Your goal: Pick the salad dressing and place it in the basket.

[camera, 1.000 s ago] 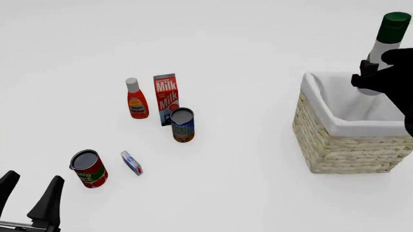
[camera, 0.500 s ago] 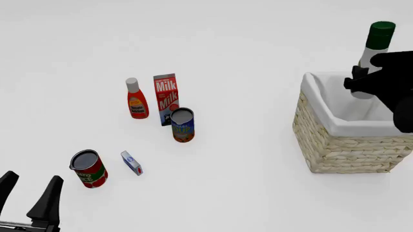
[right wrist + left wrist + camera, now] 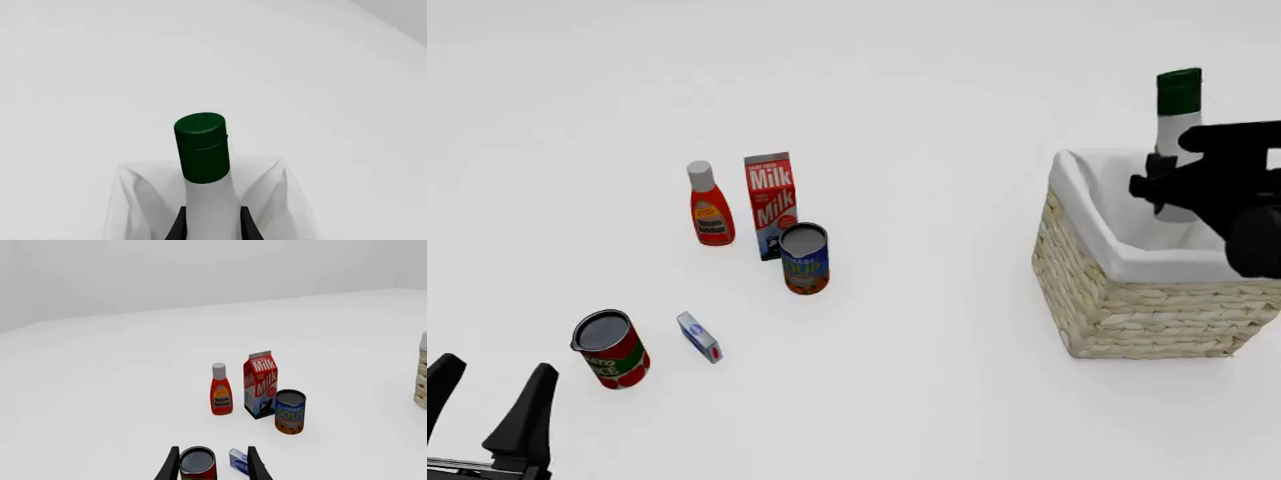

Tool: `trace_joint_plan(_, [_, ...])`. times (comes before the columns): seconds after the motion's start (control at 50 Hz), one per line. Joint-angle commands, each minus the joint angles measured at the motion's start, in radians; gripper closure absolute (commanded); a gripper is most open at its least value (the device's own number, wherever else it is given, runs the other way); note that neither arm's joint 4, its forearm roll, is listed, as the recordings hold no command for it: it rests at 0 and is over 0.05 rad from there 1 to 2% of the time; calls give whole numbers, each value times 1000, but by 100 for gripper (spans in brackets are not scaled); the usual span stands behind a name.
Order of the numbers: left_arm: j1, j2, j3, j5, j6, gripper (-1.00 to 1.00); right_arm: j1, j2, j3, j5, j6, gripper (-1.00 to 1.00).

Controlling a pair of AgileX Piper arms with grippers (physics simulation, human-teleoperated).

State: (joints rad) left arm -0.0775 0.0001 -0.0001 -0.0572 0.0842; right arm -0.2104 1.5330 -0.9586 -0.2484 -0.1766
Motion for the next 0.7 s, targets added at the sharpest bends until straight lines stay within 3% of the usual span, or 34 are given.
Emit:
trace_joint_plan(0.02, [0, 0, 0, 2, 0, -100, -4, 22, -4, -7, 20, 100])
trace_joint_plan(0.7, [3, 0, 0, 2, -3, -100, -14, 42, 15, -31, 33, 100])
